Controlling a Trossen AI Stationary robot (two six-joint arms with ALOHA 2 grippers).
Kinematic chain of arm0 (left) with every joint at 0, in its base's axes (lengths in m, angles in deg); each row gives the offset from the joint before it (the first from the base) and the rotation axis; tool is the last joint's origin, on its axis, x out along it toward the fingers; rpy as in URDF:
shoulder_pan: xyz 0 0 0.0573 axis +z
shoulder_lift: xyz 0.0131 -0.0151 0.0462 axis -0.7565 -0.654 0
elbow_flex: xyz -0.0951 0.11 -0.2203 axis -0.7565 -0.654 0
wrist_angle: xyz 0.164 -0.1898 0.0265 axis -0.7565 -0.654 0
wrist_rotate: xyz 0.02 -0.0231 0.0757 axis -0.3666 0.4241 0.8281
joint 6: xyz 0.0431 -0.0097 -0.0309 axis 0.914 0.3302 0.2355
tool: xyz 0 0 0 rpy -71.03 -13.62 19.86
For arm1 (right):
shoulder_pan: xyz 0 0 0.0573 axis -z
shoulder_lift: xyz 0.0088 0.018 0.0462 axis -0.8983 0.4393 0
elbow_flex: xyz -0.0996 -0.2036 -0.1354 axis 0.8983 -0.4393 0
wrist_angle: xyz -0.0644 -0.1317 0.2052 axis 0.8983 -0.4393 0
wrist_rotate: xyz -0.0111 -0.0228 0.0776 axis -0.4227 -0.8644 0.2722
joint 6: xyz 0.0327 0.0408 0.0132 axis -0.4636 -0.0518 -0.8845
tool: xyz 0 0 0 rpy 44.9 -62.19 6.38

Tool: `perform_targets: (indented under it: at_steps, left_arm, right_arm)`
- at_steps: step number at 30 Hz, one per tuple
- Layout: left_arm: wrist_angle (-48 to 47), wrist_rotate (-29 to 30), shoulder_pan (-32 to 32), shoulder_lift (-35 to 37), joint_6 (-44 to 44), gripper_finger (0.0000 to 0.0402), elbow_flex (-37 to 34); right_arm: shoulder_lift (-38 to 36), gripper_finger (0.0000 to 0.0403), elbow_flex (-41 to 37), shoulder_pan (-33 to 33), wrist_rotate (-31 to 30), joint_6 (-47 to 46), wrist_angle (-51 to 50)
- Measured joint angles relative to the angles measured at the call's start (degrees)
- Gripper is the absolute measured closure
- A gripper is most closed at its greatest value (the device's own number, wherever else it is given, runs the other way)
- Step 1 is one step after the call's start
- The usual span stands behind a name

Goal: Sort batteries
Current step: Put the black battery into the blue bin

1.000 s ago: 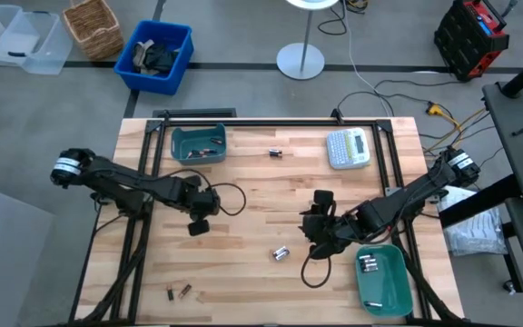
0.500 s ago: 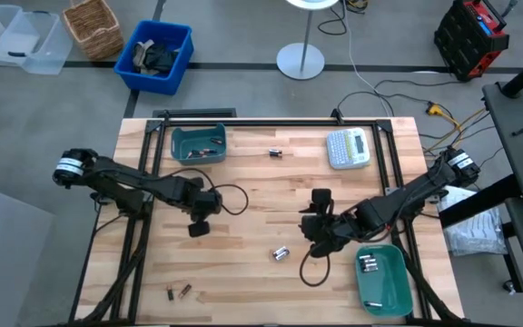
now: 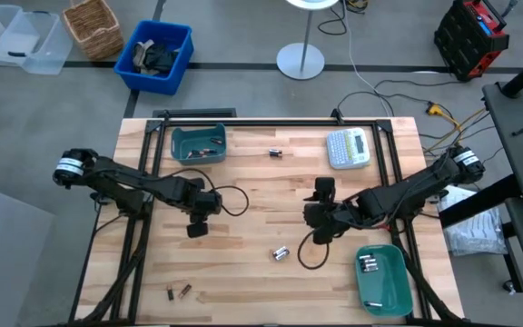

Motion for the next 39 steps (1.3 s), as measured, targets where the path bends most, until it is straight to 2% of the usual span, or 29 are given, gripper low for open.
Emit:
perform_targets:
  at_steps: [8,14,23,39]
  left_arm:
    - [0.12,0.08,0.0,0.0,3.38,0.0292,-2.03]
    - [1.34,3.29,-0.09,0.01,3.83,0.0292,-3.9]
    - [1.72,4.44,-0.11,0.07,4.71,0.0292,-3.94]
    - [3.05,4.64,-0.11,0.11,5.56,0.0292,-3.94]
  right_arm:
    - [-6.98,0.023,-5.75,0.33,2.35,1.03,6.03]
    - [-11.02,0.0222,-9.08,0.33,3.84,3.06,11.89]
    - [-11.46,0.0232,-9.67,0.33,4.77,3.26,12.0]
    - [-11.4,0.0225,-9.67,0.33,4.77,3.06,12.03]
